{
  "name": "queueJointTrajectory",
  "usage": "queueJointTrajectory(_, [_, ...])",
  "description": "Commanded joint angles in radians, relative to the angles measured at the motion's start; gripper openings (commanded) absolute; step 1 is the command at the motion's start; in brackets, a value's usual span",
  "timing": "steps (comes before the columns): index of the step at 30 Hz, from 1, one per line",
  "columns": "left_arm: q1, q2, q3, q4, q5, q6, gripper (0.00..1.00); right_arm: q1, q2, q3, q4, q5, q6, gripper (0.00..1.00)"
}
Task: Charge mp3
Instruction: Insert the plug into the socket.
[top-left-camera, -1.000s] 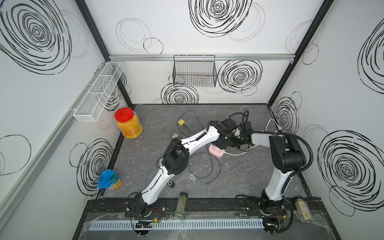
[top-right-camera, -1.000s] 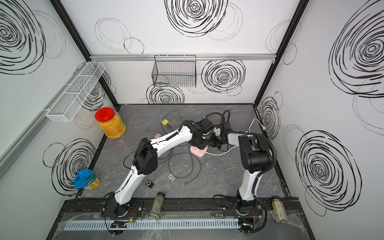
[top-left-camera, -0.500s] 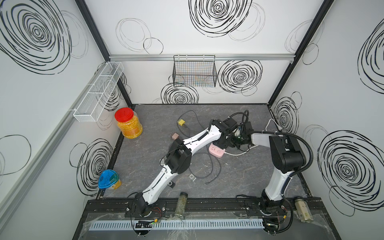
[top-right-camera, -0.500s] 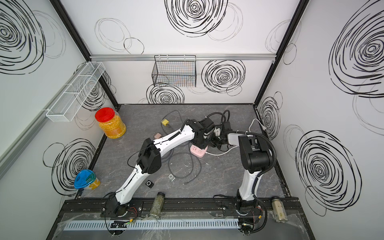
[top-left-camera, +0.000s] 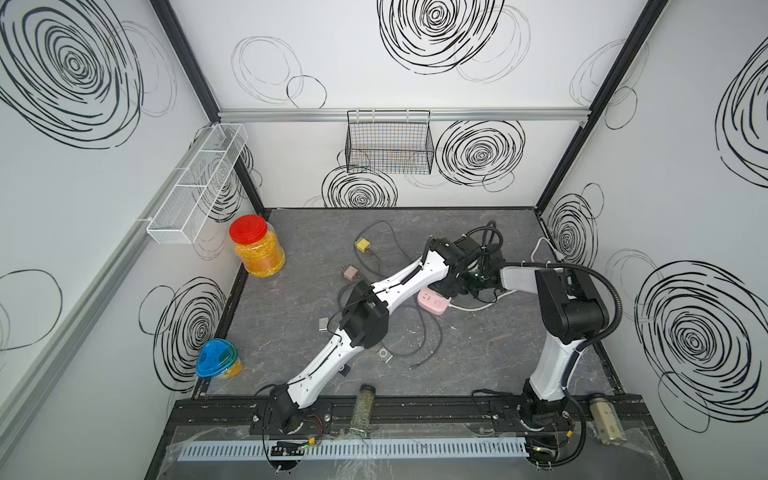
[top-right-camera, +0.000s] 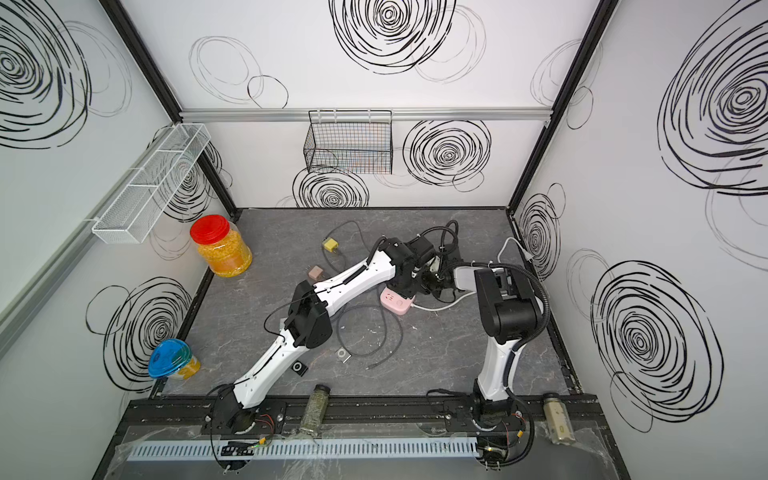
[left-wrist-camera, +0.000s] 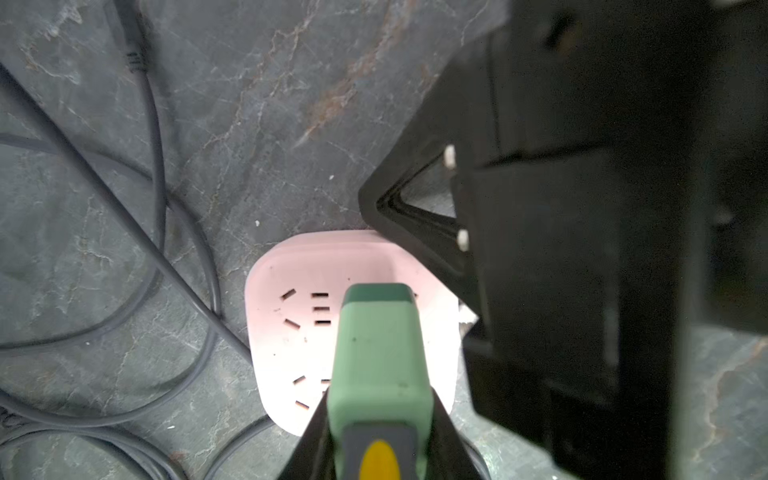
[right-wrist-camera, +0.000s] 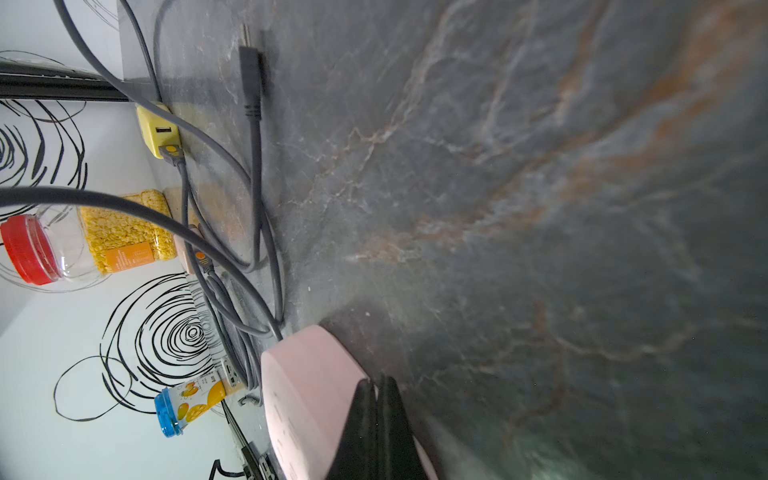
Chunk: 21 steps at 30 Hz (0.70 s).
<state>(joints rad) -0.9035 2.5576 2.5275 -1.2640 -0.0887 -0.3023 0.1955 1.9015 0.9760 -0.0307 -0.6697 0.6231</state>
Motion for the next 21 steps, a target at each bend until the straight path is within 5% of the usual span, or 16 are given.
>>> queueJointTrajectory(1, [-0.014, 0.097, -0.023, 0.062, -0.037, 0.066, 0.10, 0.023, 0.008, -0.013, -0.020, -0.031, -0.009, 0.00])
queueJointTrajectory(14, [0.047, 0.152, -0.025, 0.101, 0.126, 0.064, 0.12, 0.028, 0.024, -0.022, 0.009, -0.060, -0.005, 0.00])
queueJointTrajectory(21, [0.016, 0.182, 0.009, 0.109, 0.089, 0.088, 0.12, 0.032, 0.026, -0.008, -0.009, -0.054, -0.016, 0.00])
